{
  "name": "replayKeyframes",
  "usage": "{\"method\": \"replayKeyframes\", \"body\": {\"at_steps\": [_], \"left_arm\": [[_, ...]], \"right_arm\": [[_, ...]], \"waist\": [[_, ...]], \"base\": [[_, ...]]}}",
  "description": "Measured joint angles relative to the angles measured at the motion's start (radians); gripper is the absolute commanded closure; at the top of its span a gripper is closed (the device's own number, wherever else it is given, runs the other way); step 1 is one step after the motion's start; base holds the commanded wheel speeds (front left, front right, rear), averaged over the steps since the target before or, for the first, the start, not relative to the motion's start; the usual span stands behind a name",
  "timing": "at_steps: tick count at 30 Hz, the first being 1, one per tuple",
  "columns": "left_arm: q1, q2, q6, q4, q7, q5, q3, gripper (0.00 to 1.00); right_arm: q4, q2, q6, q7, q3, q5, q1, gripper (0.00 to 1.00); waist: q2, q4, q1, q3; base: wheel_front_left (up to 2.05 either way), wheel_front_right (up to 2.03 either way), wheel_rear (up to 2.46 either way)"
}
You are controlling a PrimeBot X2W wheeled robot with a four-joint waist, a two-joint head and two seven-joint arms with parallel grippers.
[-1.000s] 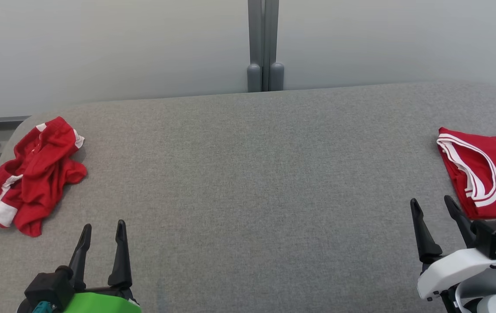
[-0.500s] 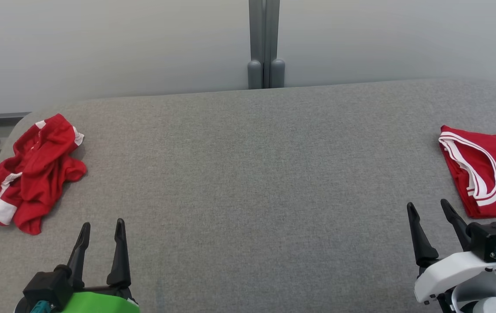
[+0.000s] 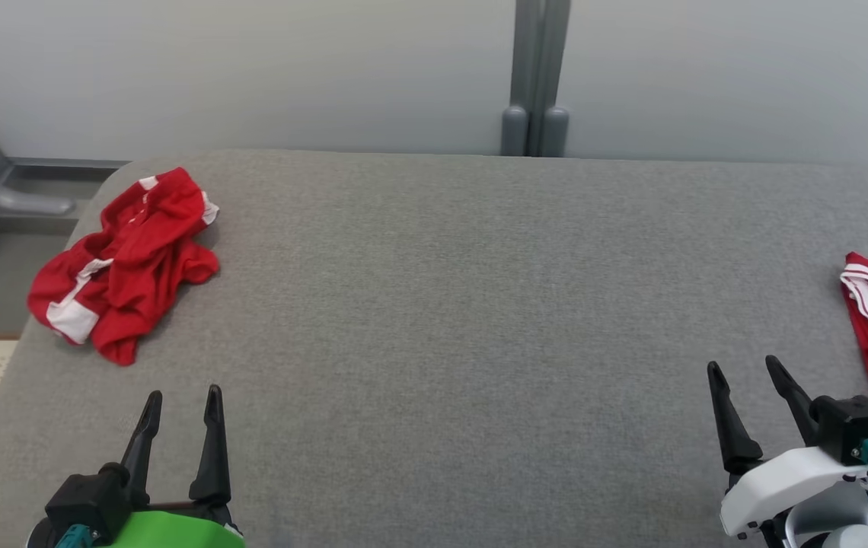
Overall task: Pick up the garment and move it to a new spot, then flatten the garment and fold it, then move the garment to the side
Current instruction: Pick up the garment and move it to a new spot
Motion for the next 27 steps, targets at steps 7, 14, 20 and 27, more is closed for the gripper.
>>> {"method": "replayKeyframes", "body": {"at_steps": [7,14,20,27], "left_arm": [[0.004,0.005,0.0,0.007,0.0,0.001,-0.002,0.0],[0.007,0.007,0.002,0.002,0.0,-0.002,0.007,0.0],[0.024,0.007,0.008,-0.013,0.0,-0.004,0.017,0.0],[0.032,0.005,0.01,-0.027,0.0,-0.01,0.035,0.0]], "right_arm": [[0.004,0.003,0.0,-0.004,0.008,-0.004,0.002,0.0],[0.001,-0.002,0.0,-0.011,0.038,-0.005,-0.003,0.0],[0.001,-0.001,0.0,-0.013,0.065,-0.008,-0.012,0.0],[0.012,-0.009,0.0,-0.012,0.082,-0.007,-0.038,0.0]], "waist": [[0.0,0.108,0.0,-0.003],[0.0,0.232,0.0,0.0],[0.0,0.317,0.0,0.002],[0.0,0.359,0.0,0.016]], "base": [[0.0,0.0,0.0],[0.0,0.0,0.0],[0.0,0.0,0.0],[0.0,0.0,0.0]]}}
